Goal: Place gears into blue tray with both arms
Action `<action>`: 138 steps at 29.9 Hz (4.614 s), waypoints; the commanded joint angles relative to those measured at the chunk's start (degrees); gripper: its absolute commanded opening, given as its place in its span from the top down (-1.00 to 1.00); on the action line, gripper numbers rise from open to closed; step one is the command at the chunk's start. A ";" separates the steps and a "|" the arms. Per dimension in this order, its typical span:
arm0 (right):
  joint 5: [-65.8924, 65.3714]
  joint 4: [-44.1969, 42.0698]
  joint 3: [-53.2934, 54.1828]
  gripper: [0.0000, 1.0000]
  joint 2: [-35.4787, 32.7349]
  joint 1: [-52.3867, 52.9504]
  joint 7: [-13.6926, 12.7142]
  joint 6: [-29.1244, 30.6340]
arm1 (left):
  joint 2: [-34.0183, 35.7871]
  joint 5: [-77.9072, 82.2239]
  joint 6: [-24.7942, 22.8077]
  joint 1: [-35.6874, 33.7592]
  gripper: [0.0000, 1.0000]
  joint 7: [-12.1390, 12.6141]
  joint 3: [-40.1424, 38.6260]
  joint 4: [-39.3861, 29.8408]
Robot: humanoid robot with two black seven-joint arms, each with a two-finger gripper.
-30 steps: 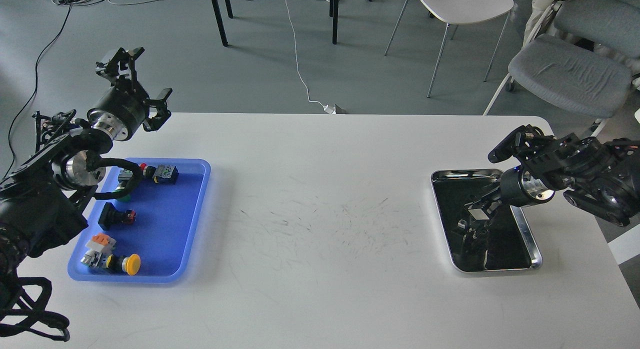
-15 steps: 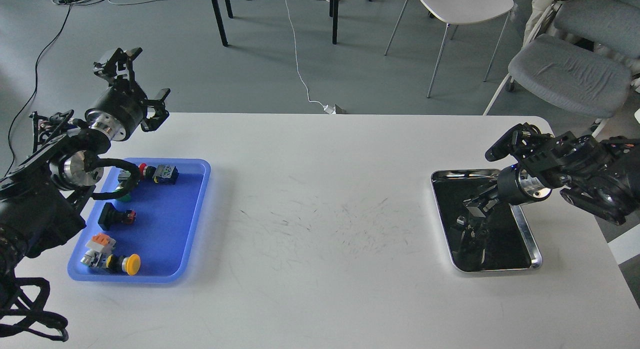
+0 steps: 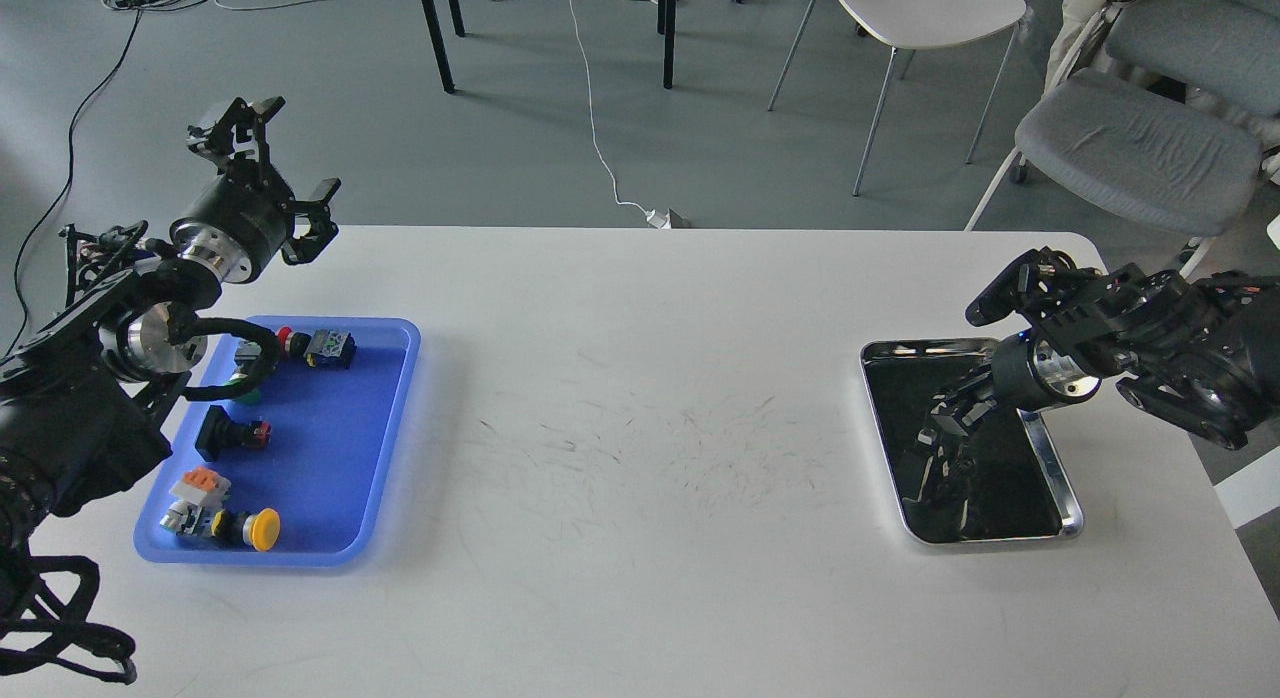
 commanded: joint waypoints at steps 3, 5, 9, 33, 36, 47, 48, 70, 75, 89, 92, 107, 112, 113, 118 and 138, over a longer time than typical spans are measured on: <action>0.05 0.12 0.13 0.93 0.15 0.31 0.02 -0.03 | 0.60 0.00 -0.26 0.09 -0.98 0.00 0.01 0.00; 0.05 0.12 0.13 0.95 0.15 0.93 0.02 -0.03 | 0.77 0.00 -0.26 0.09 -0.98 0.00 0.01 0.00; 0.31 0.65 0.30 0.96 0.50 3.39 0.02 -0.03 | 0.78 0.00 -0.26 0.09 -0.98 0.00 0.01 0.00; 8.75 0.74 11.90 0.97 14.11 11.83 0.02 -2.22 | 4.11 0.09 -0.35 0.44 -0.98 0.17 0.19 -0.17; 8.75 0.65 12.25 0.97 16.92 11.48 0.02 -4.76 | 5.34 0.09 -0.43 0.44 -0.98 0.17 0.19 -0.26; 8.75 0.65 12.69 0.97 23.79 10.16 0.02 -9.34 | 9.65 0.09 -1.57 1.32 -0.98 0.44 0.19 -0.70; 8.75 0.65 12.61 0.98 23.79 10.16 0.02 -9.52 | 9.74 0.09 -1.75 1.32 -0.98 0.44 0.19 -0.79; 7.52 2.23 11.73 0.98 23.79 0.49 0.02 -25.34 | 11.85 0.09 -1.75 1.41 -0.98 0.61 0.27 -2.02; 5.68 3.37 11.46 0.98 23.79 -0.04 0.02 -26.13 | 11.85 0.09 -1.84 1.41 -0.98 0.70 0.27 -2.02; 1.63 5.48 10.94 0.98 23.79 -1.27 0.02 -25.43 | 14.40 0.00 -1.66 1.41 -0.98 0.79 0.36 -4.74; 0.58 5.40 10.59 0.98 23.79 -2.05 0.02 -25.34 | 15.19 0.09 -1.75 1.41 -0.98 0.79 0.45 -4.83; -1.27 4.69 10.50 0.98 23.79 -4.78 0.02 -26.30 | 18.26 -0.26 -1.75 2.55 -0.98 0.79 0.45 -7.29; -1.36 4.69 10.50 0.97 23.79 -5.75 0.02 -26.13 | 18.27 -0.26 -1.75 2.64 -0.98 0.79 0.45 -7.29; -1.44 4.52 10.50 0.97 23.79 -5.84 0.02 -26.13 | 18.35 -0.26 -1.75 2.64 -0.98 0.79 0.45 -7.29; -1.44 4.34 10.50 0.95 23.79 -6.19 0.02 -26.04 | 18.44 -0.26 -1.75 2.64 -0.98 0.79 0.45 -7.29; -1.01 2.41 10.58 0.37 23.79 -7.77 0.02 -25.78 | 18.97 -0.26 -1.84 2.64 -0.98 0.79 0.36 -7.29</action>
